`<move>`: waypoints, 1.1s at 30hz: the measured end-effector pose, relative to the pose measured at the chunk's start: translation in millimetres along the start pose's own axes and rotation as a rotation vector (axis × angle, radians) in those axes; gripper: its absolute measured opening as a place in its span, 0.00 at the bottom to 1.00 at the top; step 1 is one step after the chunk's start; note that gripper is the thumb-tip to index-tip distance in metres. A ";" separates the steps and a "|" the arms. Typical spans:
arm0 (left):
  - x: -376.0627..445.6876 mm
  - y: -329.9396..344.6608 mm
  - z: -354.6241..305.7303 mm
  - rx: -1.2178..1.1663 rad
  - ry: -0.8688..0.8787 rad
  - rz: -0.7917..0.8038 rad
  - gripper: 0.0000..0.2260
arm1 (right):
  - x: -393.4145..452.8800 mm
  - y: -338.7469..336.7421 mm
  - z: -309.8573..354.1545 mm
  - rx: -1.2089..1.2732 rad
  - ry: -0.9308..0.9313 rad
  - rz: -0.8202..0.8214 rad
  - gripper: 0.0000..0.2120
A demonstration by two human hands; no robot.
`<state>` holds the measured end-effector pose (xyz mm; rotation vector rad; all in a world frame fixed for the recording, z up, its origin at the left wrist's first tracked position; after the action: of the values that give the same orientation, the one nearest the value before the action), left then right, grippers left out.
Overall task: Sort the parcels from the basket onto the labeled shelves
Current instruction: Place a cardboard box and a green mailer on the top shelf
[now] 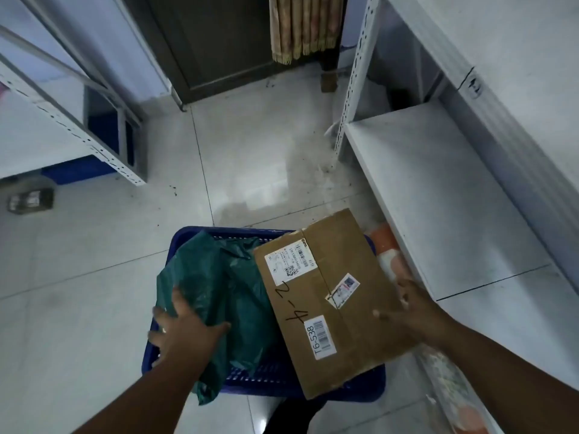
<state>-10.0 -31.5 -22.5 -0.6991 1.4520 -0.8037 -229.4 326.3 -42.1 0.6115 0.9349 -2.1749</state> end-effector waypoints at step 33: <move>21.5 44.7 0.3 0.026 0.124 -0.130 0.63 | 39.6 27.2 -102.6 0.805 0.239 -0.031 0.36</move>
<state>-8.3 -23.6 -71.5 -0.7405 1.5161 -0.9795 -220.1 374.8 -144.1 1.2519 0.1273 -2.5115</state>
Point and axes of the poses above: each hand's wrist, its own x-axis towards the middle knuckle, its own y-axis out of the palm, z = x × y, the point moved 4 cm from there along x, towards the middle knuckle, and after that the axes turned 12 degrees about -y, right-handed, at the moved point
